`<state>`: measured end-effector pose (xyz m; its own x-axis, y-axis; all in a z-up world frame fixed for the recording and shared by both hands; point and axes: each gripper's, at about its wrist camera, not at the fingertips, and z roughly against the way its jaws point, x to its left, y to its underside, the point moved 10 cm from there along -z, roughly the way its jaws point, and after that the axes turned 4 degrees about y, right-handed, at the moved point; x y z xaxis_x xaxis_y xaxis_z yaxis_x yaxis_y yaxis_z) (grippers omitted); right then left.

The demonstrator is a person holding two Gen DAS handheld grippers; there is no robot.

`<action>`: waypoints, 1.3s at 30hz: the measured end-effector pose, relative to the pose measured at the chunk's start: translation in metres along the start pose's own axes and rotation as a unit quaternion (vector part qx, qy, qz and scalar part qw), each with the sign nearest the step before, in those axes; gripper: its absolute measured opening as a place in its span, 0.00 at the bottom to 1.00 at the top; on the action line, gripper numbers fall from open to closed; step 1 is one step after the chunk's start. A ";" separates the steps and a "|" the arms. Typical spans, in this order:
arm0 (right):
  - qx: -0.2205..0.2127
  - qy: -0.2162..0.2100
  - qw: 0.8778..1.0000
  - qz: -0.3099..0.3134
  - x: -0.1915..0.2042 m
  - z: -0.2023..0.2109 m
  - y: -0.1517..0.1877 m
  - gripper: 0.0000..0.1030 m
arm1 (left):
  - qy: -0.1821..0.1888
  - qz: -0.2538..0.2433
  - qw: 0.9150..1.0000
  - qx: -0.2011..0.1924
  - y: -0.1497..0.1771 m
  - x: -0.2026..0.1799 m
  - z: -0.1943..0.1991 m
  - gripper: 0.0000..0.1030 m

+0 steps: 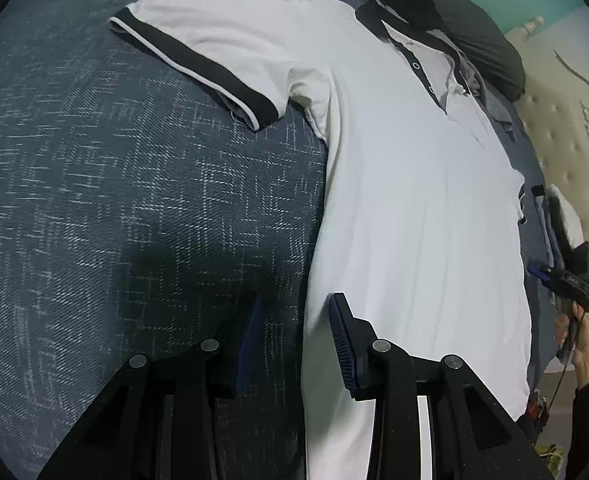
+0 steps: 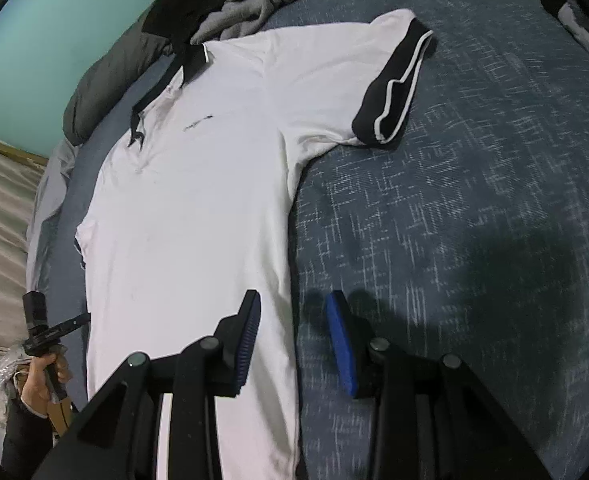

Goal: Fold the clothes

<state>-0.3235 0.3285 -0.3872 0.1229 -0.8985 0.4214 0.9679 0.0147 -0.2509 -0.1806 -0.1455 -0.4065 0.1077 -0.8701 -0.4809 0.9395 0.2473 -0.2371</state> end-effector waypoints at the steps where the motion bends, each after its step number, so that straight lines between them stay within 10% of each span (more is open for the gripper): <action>1: 0.000 -0.002 1.000 -0.001 0.000 -0.003 -0.001 0.34 | 0.002 -0.002 1.000 0.001 0.000 0.000 -0.001 0.26; 6: -0.001 -0.014 1.000 -0.006 0.002 -0.013 -0.004 0.34 | 0.000 -0.015 1.000 0.007 0.004 -0.002 -0.002 0.03; 15: -0.012 0.003 1.000 0.020 0.003 -0.010 -0.002 0.01 | -0.005 -0.013 1.000 -0.020 0.003 0.003 0.017 0.02; 23: -0.048 -0.015 0.999 -0.016 -0.013 0.004 -0.020 0.01 | -0.006 -0.004 1.000 -0.016 0.003 0.009 0.008 0.02; 27: -0.071 -0.031 0.995 -0.066 -0.021 0.003 -0.040 0.35 | -0.007 -0.006 1.000 -0.014 0.003 0.008 0.004 0.02; 35: -0.082 -0.044 0.990 -0.101 -0.025 -0.016 -0.067 0.35 | -0.014 -0.016 1.000 -0.007 0.002 0.005 -0.002 0.02; 39: -0.090 -0.037 0.990 -0.103 -0.021 -0.029 -0.080 0.11 | -0.016 -0.019 1.000 -0.005 0.001 0.004 -0.004 0.02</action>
<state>-0.4098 0.3337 -0.4014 -0.0514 -0.8394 0.5411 0.9200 -0.2506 -0.3013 -0.1805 -0.1476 -0.4120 0.0830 -0.8919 -0.4446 0.9397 0.2185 -0.2629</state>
